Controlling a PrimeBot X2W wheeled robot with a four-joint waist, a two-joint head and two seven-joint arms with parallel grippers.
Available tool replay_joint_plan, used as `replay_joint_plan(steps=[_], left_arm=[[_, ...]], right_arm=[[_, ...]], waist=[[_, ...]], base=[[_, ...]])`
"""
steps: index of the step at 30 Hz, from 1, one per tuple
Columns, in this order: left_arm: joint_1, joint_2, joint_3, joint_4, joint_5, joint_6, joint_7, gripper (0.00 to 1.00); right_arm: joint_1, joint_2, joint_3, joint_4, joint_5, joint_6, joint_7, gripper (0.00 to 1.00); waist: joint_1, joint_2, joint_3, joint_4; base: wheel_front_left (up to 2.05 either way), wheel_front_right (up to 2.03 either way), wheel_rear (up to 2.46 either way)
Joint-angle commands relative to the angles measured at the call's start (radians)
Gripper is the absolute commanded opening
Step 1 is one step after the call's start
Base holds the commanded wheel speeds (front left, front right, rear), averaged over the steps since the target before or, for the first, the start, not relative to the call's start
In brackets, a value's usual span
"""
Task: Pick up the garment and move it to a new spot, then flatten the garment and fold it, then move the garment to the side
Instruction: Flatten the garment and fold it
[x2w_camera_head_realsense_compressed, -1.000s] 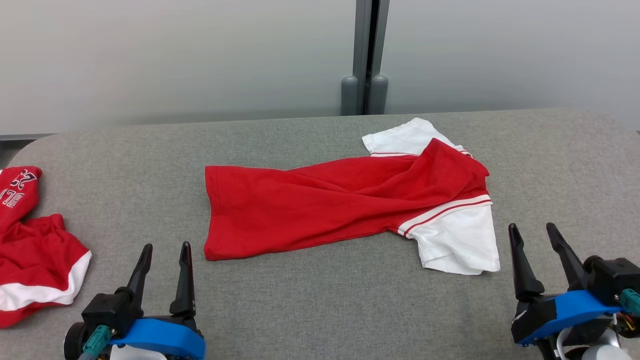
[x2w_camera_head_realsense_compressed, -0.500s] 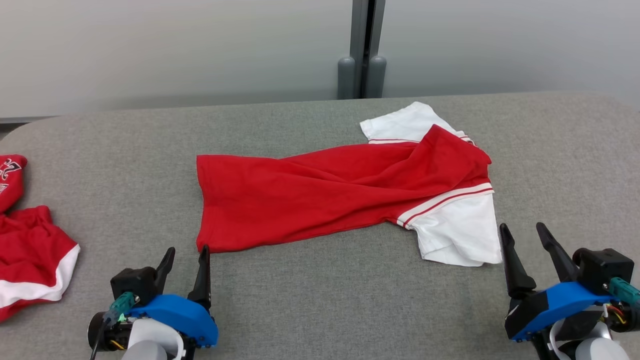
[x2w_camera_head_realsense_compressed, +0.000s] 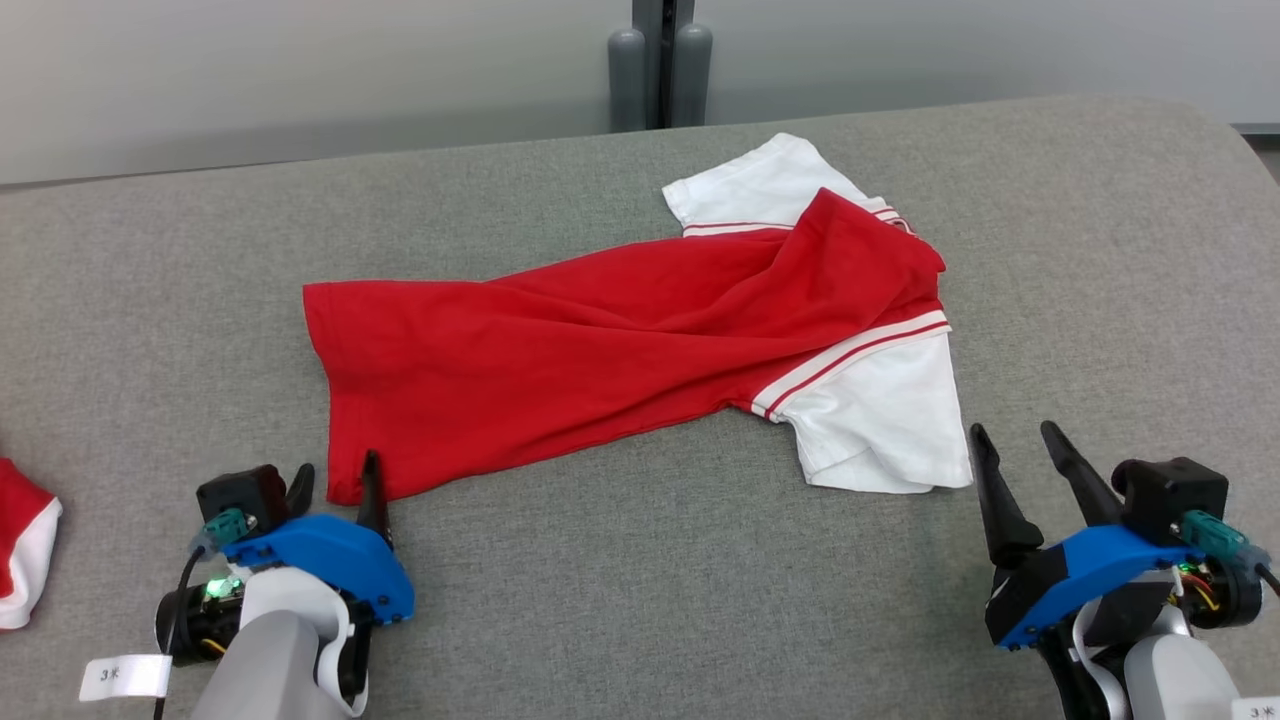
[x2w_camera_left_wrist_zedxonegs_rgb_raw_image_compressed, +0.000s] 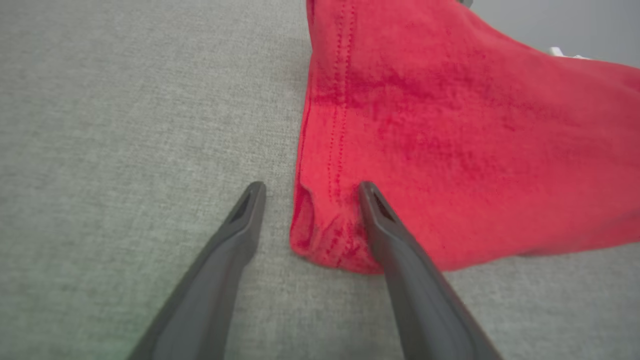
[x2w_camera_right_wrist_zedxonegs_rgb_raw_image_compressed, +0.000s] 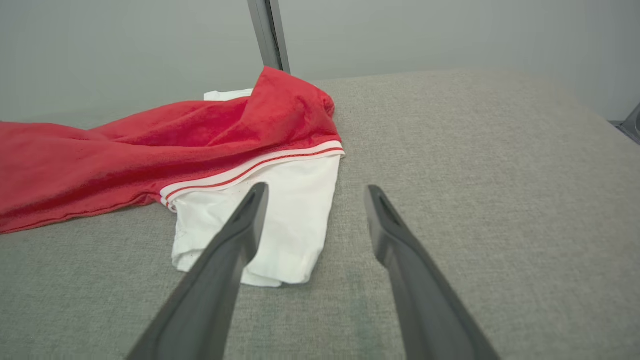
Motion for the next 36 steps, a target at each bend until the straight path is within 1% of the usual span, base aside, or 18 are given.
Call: replay_joint_plan(steps=[1,2,9,17,18,19,20,24,29,33,36], left_arm=[[-0.002,-0.01,0.007,0.044,-0.012,0.013,0.02,0.18],[-0.004,-0.013,0.007,0.056,-0.018,0.011,0.023,0.0],[-0.028,-0.034,-0.018,0.099,-0.028,-0.013,0.005,0.0],[-0.06,-0.048,-0.053,0.115,-0.03,-0.041,-0.028,0.0],[-0.063,-0.049,-0.057,0.118,-0.031,-0.041,-0.031,0.0],[-0.066,-0.05,-0.06,0.12,-0.032,-0.043,-0.035,0.0],[-0.068,-0.05,-0.062,0.122,-0.032,-0.046,-0.04,0.0],[-0.075,-0.049,-0.064,0.123,-0.037,-0.052,-0.063,0.0],[-0.064,-0.033,-0.054,0.078,-0.036,-0.053,-0.103,0.0],[-0.031,-0.033,-0.025,-0.004,-0.063,-0.062,-0.116,0.0],[0.013,-0.038,0.005,-0.123,-0.093,-0.074,-0.116,0.0]], right_arm=[[-0.024,-0.001,-0.01,0.037,-0.001,0.0,0.023,1.0],[-0.031,-0.001,-0.012,0.054,0.0,0.0,0.034,1.0],[-0.101,-0.001,0.001,0.177,0.029,0.0,0.075,1.0],[-0.169,0.0,0.023,0.345,0.042,0.0,0.136,1.0],[-0.174,0.001,0.028,0.356,0.049,0.0,0.132,0.66],[-0.179,0.001,0.031,0.365,0.051,0.0,0.123,0.23],[-0.183,0.001,0.033,0.373,0.05,0.0,0.118,0.0],[-0.202,0.0,0.029,0.372,0.061,0.0,0.073,0.0],[-0.2,-0.002,0.005,0.317,0.039,0.0,0.021,0.0],[-0.175,-0.002,0.002,0.237,0.048,0.0,0.009,0.0],[-0.149,-0.002,-0.007,0.151,0.059,0.0,0.012,0.0]], waist=[[-0.0001,-0.0001,0.009,-0.002],[-0.0001,-0.0001,0.012,-0.002],[-0.0001,-0.0001,0.029,0.011],[-0.0001,-0.0001,0.041,0.031],[-0.0001,-0.0001,0.042,0.032],[-0.0001,-0.0001,0.043,0.032],[-0.0001,-0.0001,0.043,0.033],[-0.0001,-0.0001,0.039,0.031],[-0.0001,-0.0001,0.017,0.026],[-0.0001,-0.0001,-0.01,0.019],[-0.0001,-0.0001,-0.029,0.016]], base=[[0.0,0.0,0.0],[0.0,0.0,0.0],[0.0,0.0,0.0],[0.0,0.0,0.0],[0.0,0.0,0.0],[0.0,0.0,0.0],[0.0,0.0,0.0],[0.0,0.0,0.0],[0.0,0.0,0.0],[0.0,0.0,0.0],[0.0,0.0,0.0]])
